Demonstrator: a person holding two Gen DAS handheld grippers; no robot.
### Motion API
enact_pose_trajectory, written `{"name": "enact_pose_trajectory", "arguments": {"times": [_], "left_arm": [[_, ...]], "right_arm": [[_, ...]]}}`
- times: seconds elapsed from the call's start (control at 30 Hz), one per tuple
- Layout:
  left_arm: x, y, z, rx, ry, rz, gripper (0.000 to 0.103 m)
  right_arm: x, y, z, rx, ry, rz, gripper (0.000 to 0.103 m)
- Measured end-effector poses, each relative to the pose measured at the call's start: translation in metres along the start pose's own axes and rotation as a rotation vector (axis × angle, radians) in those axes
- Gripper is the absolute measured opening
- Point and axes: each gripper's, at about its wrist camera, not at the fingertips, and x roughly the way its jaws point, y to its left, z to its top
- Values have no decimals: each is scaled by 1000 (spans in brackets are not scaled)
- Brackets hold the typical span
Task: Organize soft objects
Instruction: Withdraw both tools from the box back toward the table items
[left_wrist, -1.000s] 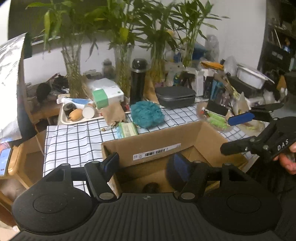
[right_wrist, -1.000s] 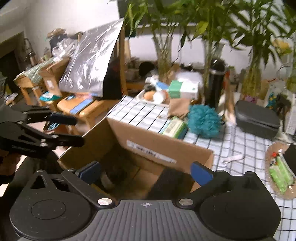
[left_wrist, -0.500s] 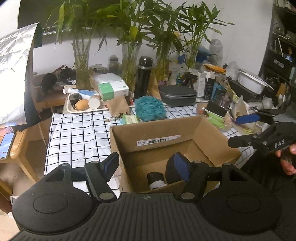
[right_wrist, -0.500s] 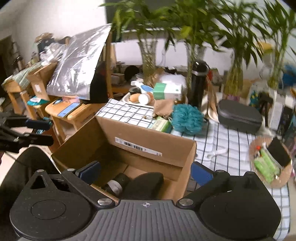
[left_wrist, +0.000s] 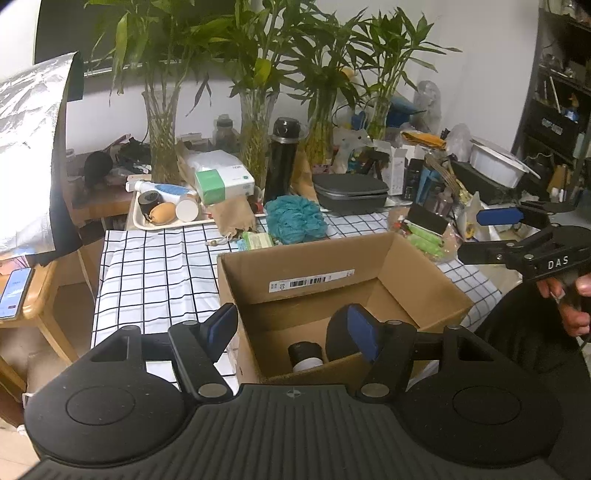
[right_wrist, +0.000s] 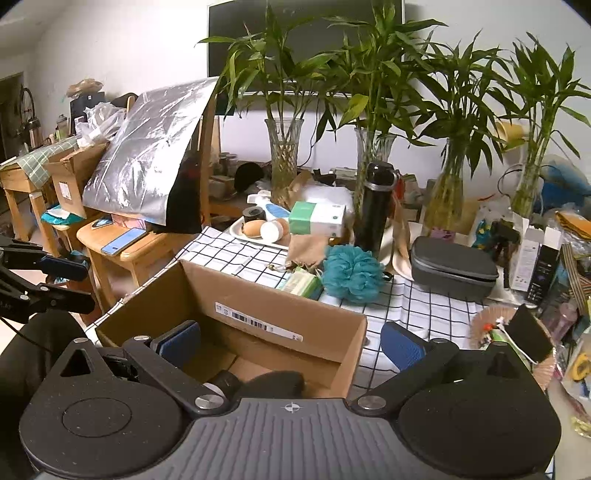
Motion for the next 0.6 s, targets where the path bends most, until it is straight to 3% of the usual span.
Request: {"name": "enact_pose_trajectory", "arguments": {"times": [0.4,0.6], "left_arm": [[-20,-3,4,-3,-47,-5,65],[-26,-1,4,-10,-59,-3,65]], "right_arm": [[-21,9,9,-38,-13,-45,103],[-30,5,8,0,-31,-21,103]]}}
